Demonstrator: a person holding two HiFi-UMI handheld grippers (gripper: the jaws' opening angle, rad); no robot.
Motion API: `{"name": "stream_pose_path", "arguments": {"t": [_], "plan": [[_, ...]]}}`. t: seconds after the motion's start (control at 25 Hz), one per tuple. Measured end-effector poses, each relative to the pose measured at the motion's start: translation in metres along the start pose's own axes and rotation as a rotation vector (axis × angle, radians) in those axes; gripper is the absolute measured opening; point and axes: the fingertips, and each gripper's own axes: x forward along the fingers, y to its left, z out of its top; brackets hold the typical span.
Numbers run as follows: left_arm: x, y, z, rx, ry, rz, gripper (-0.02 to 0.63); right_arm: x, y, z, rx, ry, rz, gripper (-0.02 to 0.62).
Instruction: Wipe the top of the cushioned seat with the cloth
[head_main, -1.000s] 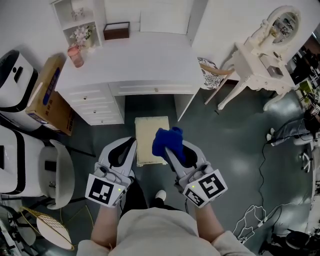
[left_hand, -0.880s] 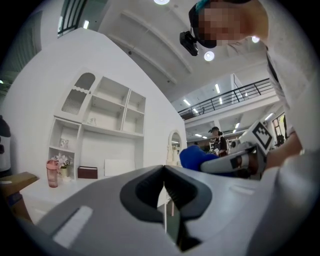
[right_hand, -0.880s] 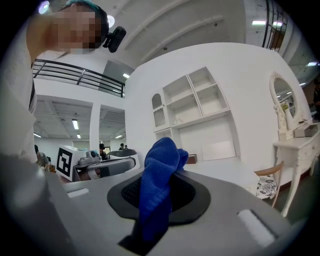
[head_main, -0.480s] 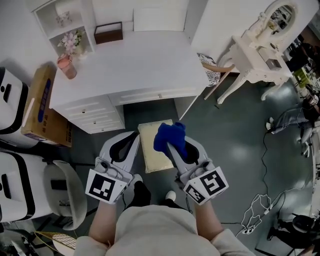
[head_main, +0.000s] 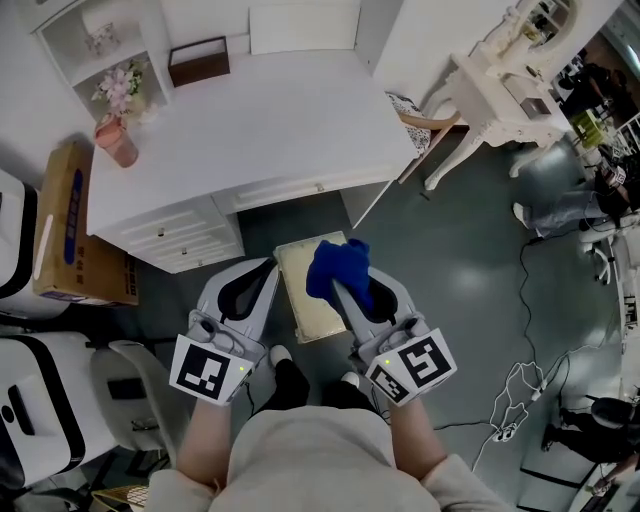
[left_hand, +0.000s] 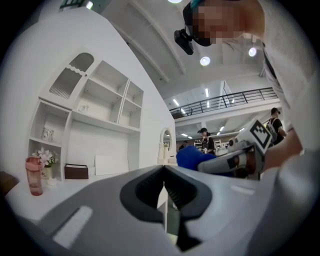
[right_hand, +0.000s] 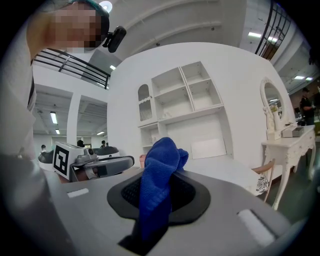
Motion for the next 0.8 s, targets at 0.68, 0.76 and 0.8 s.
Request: {"name": "stream_pose_path", "arguments": {"t": [0.68,0.76,0.8], "plan": [[0.0,0.034,-0.03,-0.035,0.017,0.005,0.0,0.033,-0.002,-0.027,0.011,0.064,-0.04,0.08],[0.002,0.04,-0.035,-0.04,0.028,0.018,0.0,0.041,-0.006,-0.034,0.015,0.079,-0.031,0.081],[0.004,0.043,-0.039,-0.043,0.034,0.025,0.0,0.046,-0.009,-0.037,0.017,0.087,-0.024,0.08]]}}
